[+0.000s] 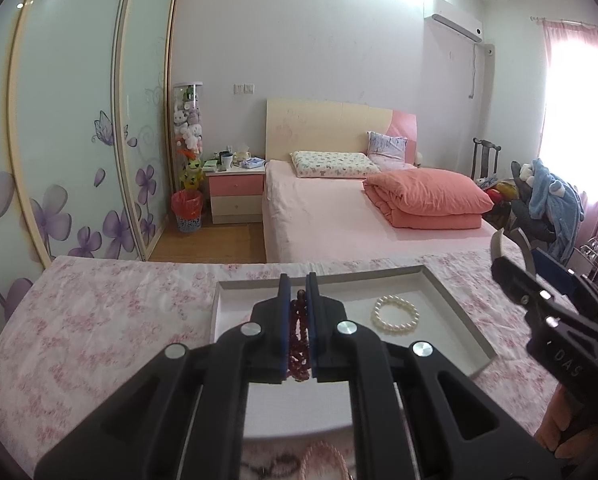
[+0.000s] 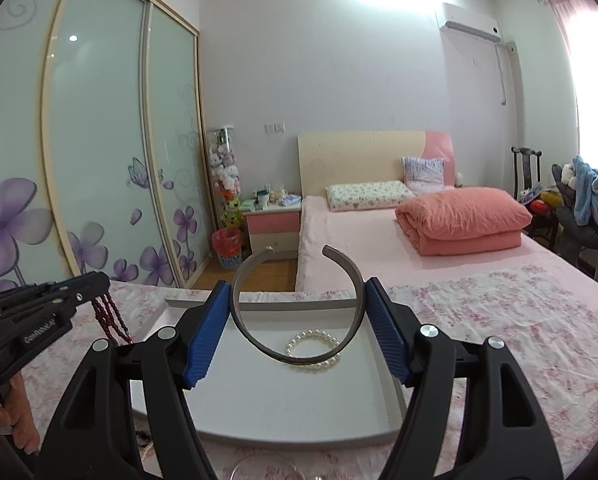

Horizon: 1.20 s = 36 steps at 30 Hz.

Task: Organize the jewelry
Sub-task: 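Carry the dark red beads with the left tool while the right tool carries the cuff to the tray, then open the left tool over the tray while the right tool drops the cuff onto the pearl bracelet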

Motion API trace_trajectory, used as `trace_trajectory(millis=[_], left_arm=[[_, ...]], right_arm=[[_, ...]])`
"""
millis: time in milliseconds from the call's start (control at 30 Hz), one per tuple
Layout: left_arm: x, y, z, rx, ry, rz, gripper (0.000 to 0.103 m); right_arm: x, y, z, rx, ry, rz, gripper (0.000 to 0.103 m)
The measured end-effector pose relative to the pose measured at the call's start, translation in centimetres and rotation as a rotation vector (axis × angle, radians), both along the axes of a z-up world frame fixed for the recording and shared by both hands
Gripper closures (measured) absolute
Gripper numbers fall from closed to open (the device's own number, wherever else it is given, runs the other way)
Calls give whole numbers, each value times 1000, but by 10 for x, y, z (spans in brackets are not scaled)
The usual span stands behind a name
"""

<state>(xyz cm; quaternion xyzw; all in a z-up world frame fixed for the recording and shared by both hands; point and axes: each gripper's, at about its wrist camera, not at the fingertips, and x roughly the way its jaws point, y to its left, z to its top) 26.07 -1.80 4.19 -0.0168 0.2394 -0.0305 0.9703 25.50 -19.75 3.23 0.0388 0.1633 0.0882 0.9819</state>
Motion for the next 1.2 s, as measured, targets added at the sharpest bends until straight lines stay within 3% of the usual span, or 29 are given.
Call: trace_trajectory(millis=[300,700,800,1200], left_arm=[[49,3,-26,-9,55,13,94],[79,7,-52,-29,115,20,91],[79,15,-50,-55,112,41,78],[53,40,-30,-49,76,123,75]], right_arm=[[51,14,-35,-13,143,2,35],[79,32,-66,-57,310,16,34],[73,30,-62,-49,292,23,30],[51,13,-31,-20,222,0,30]])
